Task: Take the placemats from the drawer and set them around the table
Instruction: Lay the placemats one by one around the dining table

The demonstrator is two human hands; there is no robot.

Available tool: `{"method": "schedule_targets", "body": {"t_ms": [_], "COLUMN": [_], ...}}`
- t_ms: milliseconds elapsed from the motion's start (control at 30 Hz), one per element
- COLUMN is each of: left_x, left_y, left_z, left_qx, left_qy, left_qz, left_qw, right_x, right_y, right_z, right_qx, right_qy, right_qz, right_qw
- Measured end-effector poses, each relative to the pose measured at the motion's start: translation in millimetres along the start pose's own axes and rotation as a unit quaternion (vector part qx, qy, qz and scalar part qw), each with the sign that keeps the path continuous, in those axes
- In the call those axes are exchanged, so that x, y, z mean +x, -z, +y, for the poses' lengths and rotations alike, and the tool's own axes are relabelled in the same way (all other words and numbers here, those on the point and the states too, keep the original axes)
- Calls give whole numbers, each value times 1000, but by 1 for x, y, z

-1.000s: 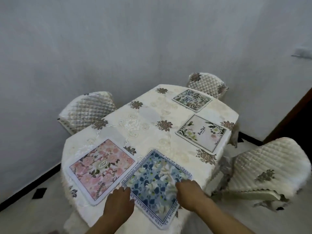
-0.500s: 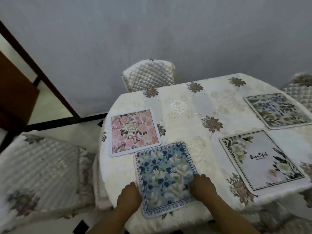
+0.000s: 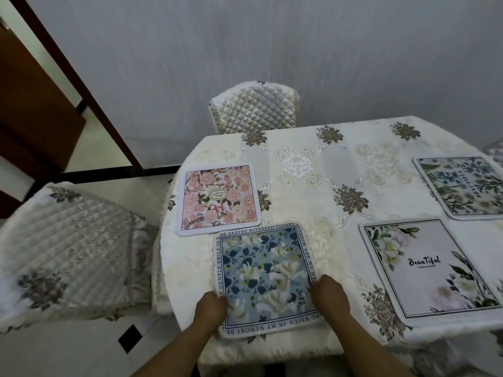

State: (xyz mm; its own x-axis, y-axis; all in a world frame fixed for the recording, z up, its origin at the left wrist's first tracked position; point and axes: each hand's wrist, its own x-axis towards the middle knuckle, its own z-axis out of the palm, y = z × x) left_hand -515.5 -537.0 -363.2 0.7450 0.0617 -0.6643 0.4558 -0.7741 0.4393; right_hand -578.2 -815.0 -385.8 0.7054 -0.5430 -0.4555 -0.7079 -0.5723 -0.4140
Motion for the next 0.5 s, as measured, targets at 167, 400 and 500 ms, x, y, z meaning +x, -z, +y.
{"method": "schedule_targets", "body": {"t_ms": [167,400,500], "left_x": [-29,-40,-39], "left_y": [21,77,113], "left_z": [4,7,-12], "left_qx": [33,67,84], "left_qy": [-116,-241,-256], "left_qz": [57,184,235], "left_qw": [991,951,934], "right_x": [-25,-58,-71], "right_y": [22,57,57], "right_z": [1,-38,-78], "right_qx": [-21,-21,-41], "right_qy": [84,156,195], "right_qz": [68,137,165], "right_qw": [994,978,966]}}
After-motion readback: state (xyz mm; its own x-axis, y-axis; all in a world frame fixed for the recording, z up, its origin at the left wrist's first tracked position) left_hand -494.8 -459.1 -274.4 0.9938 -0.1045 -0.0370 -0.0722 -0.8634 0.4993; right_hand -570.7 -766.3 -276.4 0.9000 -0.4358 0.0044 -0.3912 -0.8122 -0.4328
